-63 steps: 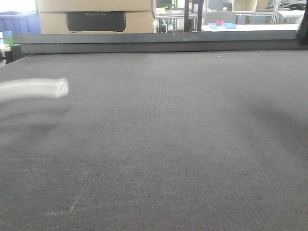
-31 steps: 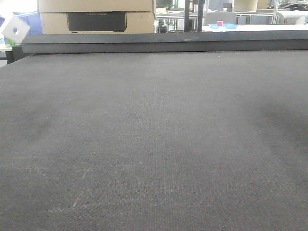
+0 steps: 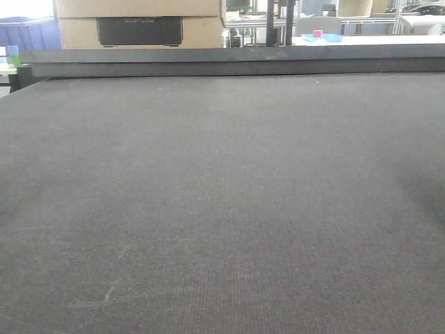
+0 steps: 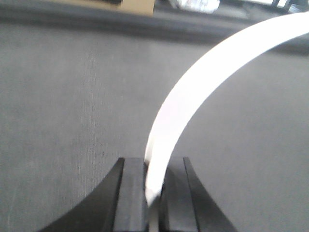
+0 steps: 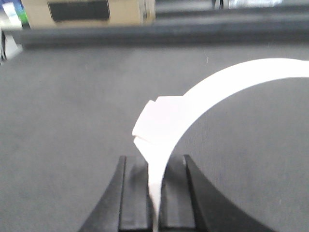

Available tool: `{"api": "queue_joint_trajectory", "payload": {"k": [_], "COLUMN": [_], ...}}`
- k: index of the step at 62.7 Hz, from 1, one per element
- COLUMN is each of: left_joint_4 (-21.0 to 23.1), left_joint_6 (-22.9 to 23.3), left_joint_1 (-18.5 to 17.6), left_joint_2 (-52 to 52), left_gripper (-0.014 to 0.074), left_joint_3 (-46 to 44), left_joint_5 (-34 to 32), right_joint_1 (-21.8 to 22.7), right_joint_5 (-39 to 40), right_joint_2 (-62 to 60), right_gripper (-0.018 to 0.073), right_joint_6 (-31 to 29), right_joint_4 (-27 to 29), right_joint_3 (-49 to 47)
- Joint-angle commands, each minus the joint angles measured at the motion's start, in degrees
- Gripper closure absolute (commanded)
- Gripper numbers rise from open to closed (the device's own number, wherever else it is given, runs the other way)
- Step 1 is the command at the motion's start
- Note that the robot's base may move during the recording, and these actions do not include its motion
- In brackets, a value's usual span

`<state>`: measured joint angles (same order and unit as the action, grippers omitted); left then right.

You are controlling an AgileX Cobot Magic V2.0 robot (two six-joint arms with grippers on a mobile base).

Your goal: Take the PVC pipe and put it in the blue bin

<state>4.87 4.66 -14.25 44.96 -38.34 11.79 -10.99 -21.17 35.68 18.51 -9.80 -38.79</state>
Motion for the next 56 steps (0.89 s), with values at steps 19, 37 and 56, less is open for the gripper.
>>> {"api": "queue_joint_trajectory", "payload": {"k": [19, 37, 56], "left_joint_4": [-0.7, -0.7, -0.7], "left_joint_6": [0.1, 0.1, 0.1], "left_joint_1": [-0.3, -0.3, -0.3], "left_joint_2": [-10.0, -10.4, -10.4], "left_gripper": [0.0707, 0.0707, 0.0707], "left_joint_3": [-0.1, -0.1, -0.1], "left_joint_5": [-5.2, -5.2, -5.2], "right_joint_1": [-0.2, -0.2, -0.2], "right_joint_5": [1.6, 2.3, 2.3], "right_joint_2": [-9.3, -9.4, -9.4], "right_gripper": [0.0728, 0.0728, 0.0728], "right_joint_6": [-0.3, -0.3, -0.3], "right_joint_4": [-1.0, -1.0, -1.0], "right_joint_3": [0.1, 0.1, 0.1]}}
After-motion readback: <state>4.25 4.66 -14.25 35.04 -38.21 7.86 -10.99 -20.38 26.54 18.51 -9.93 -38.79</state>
